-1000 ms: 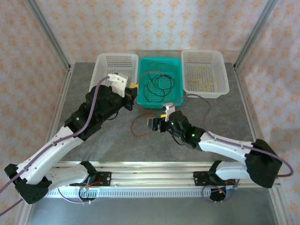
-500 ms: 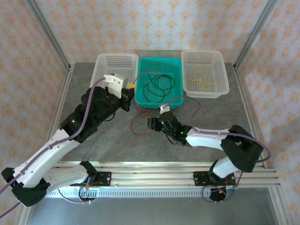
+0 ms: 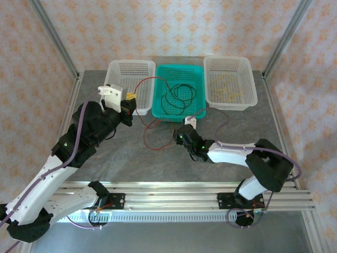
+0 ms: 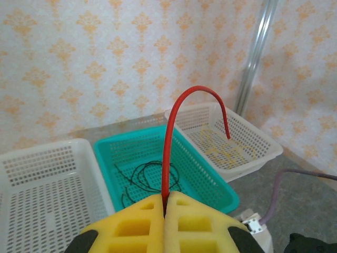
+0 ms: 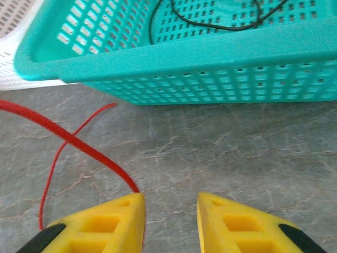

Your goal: Untangle the cables

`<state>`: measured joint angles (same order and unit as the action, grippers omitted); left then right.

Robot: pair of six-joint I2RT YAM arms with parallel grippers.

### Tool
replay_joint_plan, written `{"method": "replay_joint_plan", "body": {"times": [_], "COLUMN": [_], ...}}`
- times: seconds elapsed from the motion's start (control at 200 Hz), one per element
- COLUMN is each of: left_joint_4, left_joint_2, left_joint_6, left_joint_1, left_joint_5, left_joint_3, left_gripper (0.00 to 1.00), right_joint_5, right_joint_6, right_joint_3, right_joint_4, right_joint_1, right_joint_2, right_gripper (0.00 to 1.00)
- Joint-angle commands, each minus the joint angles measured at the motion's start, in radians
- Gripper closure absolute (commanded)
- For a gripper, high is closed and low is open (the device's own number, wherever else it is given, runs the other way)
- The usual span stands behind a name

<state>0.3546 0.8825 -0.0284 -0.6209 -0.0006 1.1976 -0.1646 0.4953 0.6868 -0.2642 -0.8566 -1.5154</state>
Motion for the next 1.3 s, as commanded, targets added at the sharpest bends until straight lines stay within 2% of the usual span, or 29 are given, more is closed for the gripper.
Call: {"method": "replay_joint_plan", "body": {"times": [0.0,0.125,0.235,0.386,0.736,0.851,1.041,1.297], "left_joint_4": [0.042,0.047,0.044,0.038,-0.040,-0.116,-0.226,-0.306], "left_joint_2": [-0.019,-0.029,-0.031,-0.022,-0.001,0.028,0.107,0.234], "left_joint_6": [0.029,0.033,0.033,0.028,0.000,-0.023,-0.070,-0.168], "left_joint_1": [0.026,0.051,0.066,0.070,0.080,0.095,0.154,0.281], "left_joint_5": [-0.032,-0.041,-0.006,0.016,-0.085,-0.140,-0.197,-0.061], "left_joint_3": [0.034,0.036,0.039,0.031,0.018,0.004,-0.002,0.032], "left_gripper": [1.00,1.00,1.00,1.00,1.00,1.00,1.00,1.00], "right_joint_5": [-0.075,-0.090,-0.074,0.048,0.096,0.071,0.067,0.134], "right_joint_6": [0.026,0.034,0.011,-0.092,-0.195,-0.225,-0.250,-0.222], "right_joint_3": [-0.014,-0.040,-0.072,-0.144,-0.133,-0.071,0.086,0.284], "right_joint_4": [0.053,0.077,0.049,-0.108,-0.165,-0.125,-0.034,0.010], "right_joint_1": [0.010,0.016,0.018,0.018,-0.001,0.003,0.016,0.055], "right_joint_2": [0.041,0.073,0.112,0.182,0.284,0.299,0.230,0.106], "right_gripper": [0.69,0.69,0.68,0.57,0.38,0.32,0.23,0.20]}}
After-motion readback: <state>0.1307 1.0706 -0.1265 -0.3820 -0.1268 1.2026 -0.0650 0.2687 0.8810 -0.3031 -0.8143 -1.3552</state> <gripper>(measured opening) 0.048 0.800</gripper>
